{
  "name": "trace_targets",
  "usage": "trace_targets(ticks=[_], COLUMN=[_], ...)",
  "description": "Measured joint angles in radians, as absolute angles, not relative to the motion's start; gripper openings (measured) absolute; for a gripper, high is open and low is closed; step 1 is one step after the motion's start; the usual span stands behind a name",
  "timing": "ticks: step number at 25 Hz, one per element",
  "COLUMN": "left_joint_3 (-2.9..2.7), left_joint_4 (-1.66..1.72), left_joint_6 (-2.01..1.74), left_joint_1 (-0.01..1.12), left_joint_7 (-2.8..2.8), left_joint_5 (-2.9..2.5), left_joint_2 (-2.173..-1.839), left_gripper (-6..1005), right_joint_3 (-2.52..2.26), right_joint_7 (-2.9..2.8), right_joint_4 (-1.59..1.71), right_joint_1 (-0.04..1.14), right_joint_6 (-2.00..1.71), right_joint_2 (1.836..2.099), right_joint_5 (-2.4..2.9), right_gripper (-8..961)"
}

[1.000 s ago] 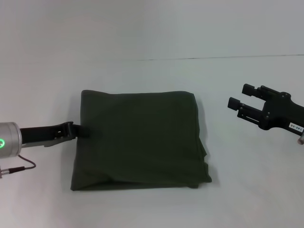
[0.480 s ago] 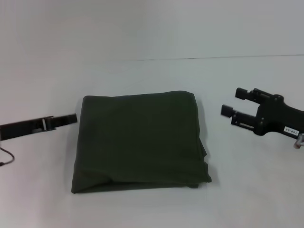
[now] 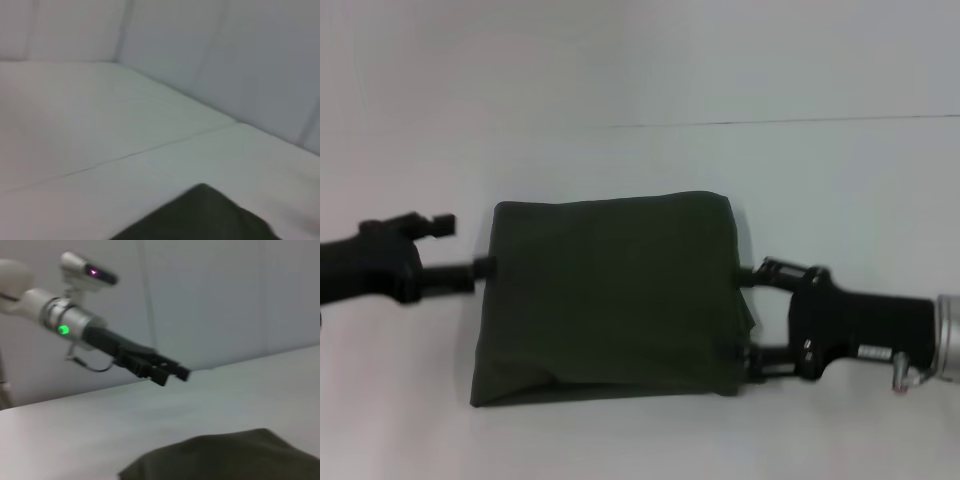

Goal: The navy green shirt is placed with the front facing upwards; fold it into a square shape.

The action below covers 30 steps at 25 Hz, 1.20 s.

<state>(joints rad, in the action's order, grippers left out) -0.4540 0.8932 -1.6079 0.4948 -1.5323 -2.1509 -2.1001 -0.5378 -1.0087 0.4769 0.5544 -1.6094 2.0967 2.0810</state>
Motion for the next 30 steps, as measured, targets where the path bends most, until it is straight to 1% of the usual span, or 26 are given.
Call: trace_targets(ticks=[4,13,30], left_joint_3=[-0.451,-0.432,-0.397], left_joint_4=[0.896,0.905,0.904], left_joint_6=[-1.767,-1.965,-2.019], left_joint_1=[0.474,0.440,0.431], left_joint_7=[-1.383,-1.334,-1.331], left_joint_5=[-2.163,-2.271,-2.281], left_joint_2=[-2.097,-2.097,-2.100], left_gripper=[937,945,945], right_joint_3=[-0.574,-0.676,-0.676], right_joint_7=[-0.944,-0.877,-0.816], right_joint_4=[0.409,0.251,0.184], right_joint_1=[0.570,0.664,0.687], right_joint_6=[-1.661,-1.594,-1.550], right_joint_2=[2.098,2.105,2.108], right_joint_5=[2.080,2.080,2.080], right_gripper=[940,937,936])
